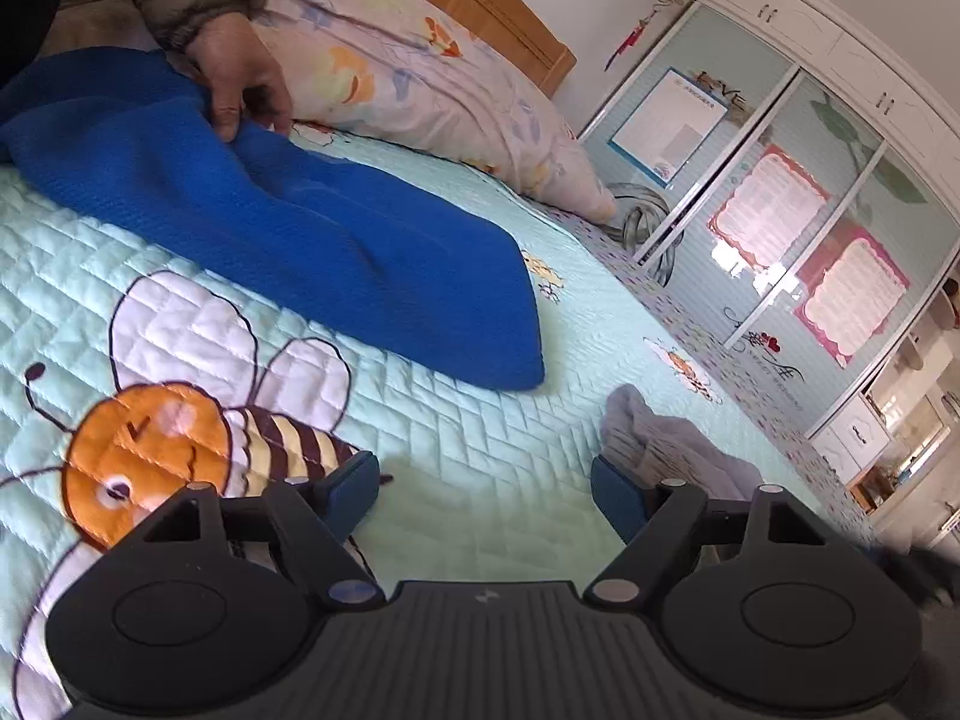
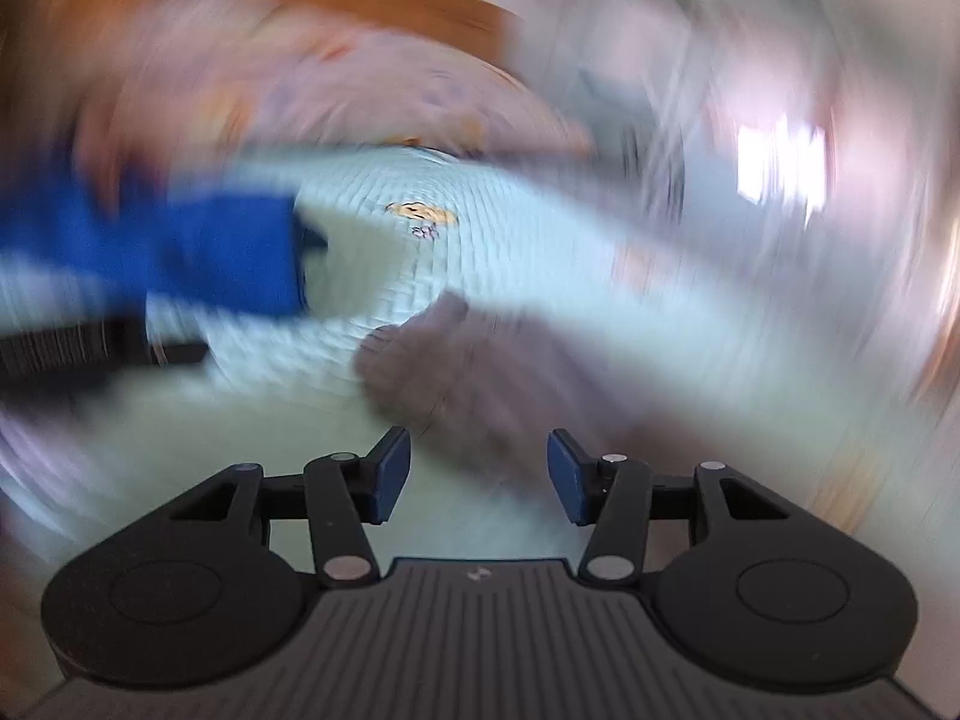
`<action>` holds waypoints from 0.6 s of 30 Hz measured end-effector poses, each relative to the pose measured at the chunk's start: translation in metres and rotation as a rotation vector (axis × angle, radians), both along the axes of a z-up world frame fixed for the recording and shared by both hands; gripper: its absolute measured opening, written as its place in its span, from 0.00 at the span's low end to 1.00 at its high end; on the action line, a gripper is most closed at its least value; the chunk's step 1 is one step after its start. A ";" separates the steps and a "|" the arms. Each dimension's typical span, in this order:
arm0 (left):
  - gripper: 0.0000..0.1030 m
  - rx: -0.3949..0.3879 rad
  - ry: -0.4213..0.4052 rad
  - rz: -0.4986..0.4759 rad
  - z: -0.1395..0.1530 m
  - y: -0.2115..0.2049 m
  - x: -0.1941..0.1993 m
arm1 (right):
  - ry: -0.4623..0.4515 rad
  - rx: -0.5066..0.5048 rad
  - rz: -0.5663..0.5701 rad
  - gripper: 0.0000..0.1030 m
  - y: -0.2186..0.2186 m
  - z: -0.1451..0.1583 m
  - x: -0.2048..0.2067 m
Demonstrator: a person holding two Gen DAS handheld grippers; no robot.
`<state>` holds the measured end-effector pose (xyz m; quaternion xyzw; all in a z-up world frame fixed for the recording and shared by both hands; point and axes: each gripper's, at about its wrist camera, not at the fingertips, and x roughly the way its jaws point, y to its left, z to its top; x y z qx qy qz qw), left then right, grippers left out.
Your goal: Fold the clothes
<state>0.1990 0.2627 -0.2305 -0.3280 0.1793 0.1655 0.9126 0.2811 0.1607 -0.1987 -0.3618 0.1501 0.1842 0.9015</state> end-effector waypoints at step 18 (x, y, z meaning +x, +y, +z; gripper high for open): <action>0.99 0.124 0.013 0.179 0.026 0.005 -0.041 | -0.055 -0.470 0.116 0.35 0.041 -0.055 0.077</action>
